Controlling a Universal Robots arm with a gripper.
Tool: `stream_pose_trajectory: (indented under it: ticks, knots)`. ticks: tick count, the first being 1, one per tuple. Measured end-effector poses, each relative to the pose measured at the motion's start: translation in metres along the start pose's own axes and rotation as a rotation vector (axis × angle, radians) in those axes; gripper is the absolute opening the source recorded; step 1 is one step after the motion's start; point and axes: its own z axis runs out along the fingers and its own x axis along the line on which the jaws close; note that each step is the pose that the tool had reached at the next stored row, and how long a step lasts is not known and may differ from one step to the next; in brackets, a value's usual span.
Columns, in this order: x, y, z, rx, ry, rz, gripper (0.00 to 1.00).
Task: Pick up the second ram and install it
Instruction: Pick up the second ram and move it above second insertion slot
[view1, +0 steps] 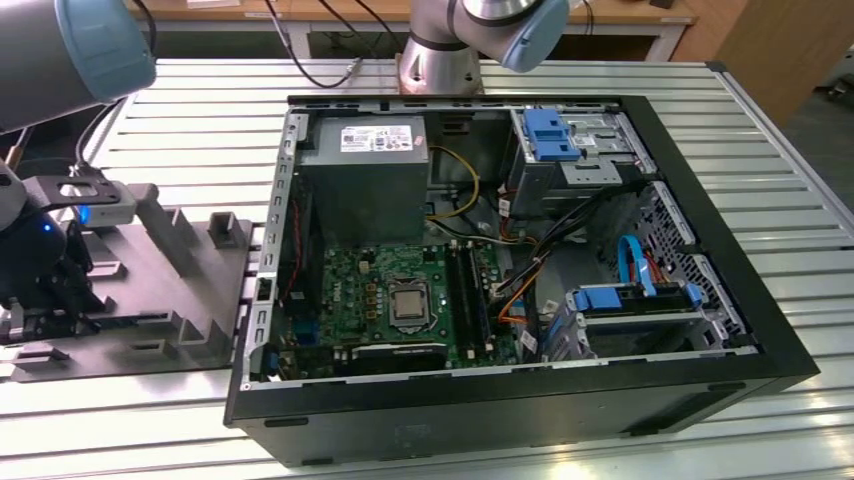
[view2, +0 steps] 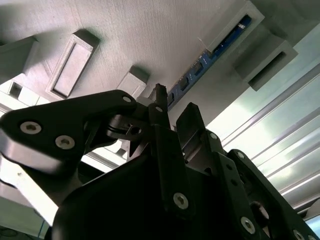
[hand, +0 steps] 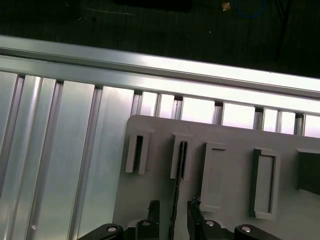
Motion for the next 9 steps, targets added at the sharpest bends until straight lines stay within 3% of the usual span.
stream_pose_trajectory:
  ticks: [9]
  knots:
    - [0.0,0.0,0.0002,-0.0001,0.0019,0.0,0.34]
